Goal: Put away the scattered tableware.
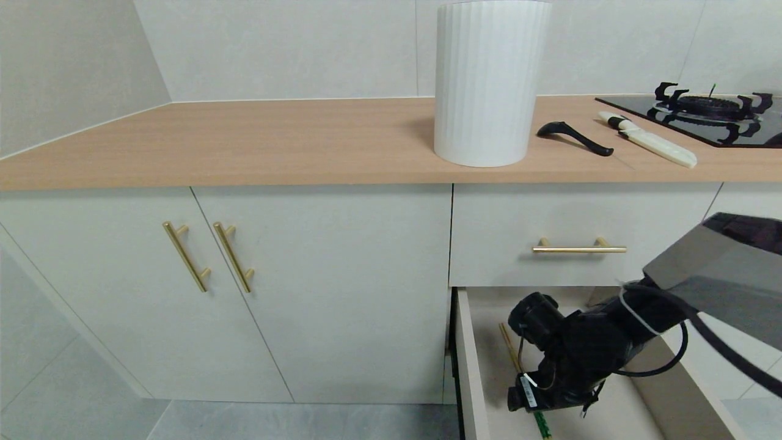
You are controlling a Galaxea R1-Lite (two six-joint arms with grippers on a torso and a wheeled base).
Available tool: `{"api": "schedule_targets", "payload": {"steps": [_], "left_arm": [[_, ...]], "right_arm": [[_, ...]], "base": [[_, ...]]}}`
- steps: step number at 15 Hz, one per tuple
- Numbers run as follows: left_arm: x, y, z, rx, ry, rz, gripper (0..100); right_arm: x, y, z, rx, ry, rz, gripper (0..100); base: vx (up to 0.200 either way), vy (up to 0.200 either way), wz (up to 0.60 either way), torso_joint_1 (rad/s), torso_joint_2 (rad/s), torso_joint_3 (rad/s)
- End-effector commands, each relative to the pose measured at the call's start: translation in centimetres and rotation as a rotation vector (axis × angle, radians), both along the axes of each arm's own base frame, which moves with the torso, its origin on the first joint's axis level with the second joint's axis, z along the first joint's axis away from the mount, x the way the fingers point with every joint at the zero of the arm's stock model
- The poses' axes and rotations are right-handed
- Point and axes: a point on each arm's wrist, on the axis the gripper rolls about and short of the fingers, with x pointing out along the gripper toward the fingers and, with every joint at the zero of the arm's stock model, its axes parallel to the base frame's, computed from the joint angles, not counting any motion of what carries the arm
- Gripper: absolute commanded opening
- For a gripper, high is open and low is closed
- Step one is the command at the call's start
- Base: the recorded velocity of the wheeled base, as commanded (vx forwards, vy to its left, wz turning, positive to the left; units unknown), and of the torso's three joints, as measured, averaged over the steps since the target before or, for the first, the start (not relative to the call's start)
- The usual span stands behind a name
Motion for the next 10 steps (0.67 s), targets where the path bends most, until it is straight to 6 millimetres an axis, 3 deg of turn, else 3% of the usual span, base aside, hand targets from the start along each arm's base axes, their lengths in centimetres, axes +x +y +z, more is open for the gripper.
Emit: {"api": "schedule_targets", "payload": {"steps": [1, 3, 5, 10], "left_arm": [[0.0, 0.0, 0.0, 0.0, 0.0, 0.0, 100], [0.0, 0.0, 0.0, 0.0, 0.001, 0.0, 100], [0.0, 0.0, 0.0, 0.0, 0.0, 0.0, 100], [0.0, 0.0, 0.0, 0.0, 0.0, 0.0, 100]], "right_arm": [[-1.3, -0.9, 5.4, 0.071, -0.125, -0.003, 100], [-2.5, -2.5, 9.9, 0.113, -0.258, -0.025, 100], [-3.4, -3.5, 12.8, 0.125, -0.363, -0.054, 100], [-4.2, -5.7, 16.1, 0.098, -0.499, -0.099, 100]], "base": [[0.0, 0.0, 0.0, 0.0, 0.0, 0.0], [0.0, 0.0, 0.0, 0.0, 0.0, 0.0], [0.0, 0.0, 0.0, 0.0, 0.0, 0.0], [0.0, 0.0, 0.0, 0.0, 0.0, 0.0]]}}
